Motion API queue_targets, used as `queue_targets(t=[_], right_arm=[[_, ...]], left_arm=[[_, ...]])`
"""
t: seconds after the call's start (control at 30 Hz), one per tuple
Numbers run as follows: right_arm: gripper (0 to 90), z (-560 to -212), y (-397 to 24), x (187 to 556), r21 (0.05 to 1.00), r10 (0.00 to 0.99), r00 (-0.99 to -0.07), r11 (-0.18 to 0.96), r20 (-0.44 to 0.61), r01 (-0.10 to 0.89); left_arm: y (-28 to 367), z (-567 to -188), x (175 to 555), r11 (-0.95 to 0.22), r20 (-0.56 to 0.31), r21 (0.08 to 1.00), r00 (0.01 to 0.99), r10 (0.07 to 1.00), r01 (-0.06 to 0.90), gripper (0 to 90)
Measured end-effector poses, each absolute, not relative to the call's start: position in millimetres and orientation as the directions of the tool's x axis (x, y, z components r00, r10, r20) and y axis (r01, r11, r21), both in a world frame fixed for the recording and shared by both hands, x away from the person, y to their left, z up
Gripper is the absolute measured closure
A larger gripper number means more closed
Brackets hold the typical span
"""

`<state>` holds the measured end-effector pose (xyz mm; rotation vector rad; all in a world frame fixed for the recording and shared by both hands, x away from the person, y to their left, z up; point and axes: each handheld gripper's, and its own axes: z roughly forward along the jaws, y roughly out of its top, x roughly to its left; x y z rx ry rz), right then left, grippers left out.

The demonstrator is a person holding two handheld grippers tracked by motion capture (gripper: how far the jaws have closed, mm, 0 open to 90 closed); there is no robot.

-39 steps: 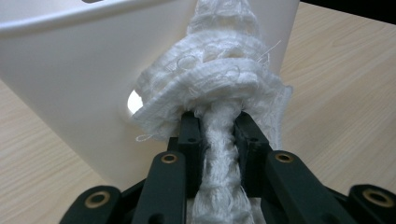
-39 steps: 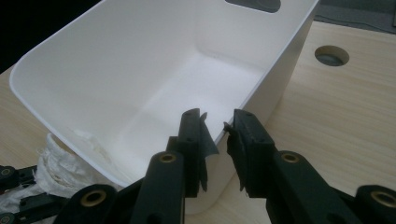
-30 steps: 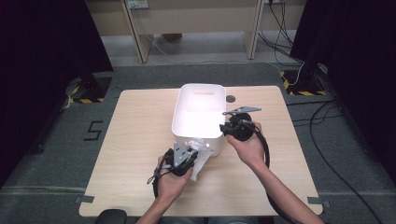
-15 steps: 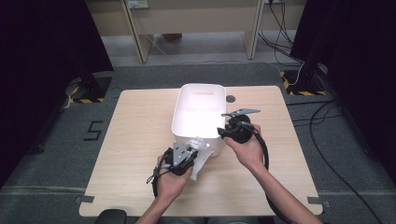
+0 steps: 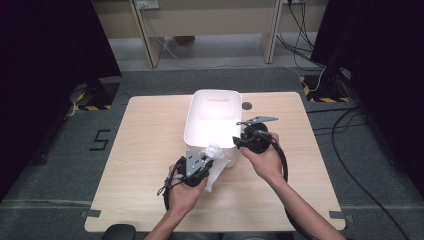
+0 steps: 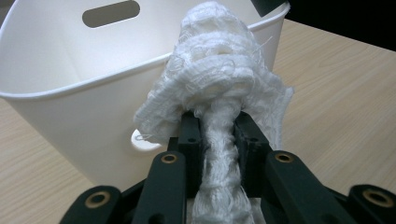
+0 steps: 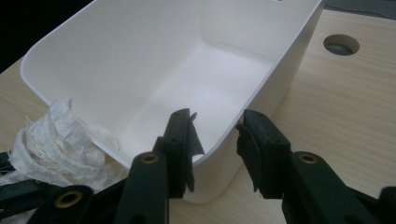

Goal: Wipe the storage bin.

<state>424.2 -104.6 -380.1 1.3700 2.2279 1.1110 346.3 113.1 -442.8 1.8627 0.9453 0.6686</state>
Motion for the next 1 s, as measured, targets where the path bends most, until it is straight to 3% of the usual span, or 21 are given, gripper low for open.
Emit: queue_targets(t=[1.0], right_arm=[[64.8,-381,-103,423,0.749,0.858,-0.496,0.243,0.130,0.617]], left_arm=[[102,-465,354,-0.320,0.082,0.879,0.549,0.832,0.354,75.5]])
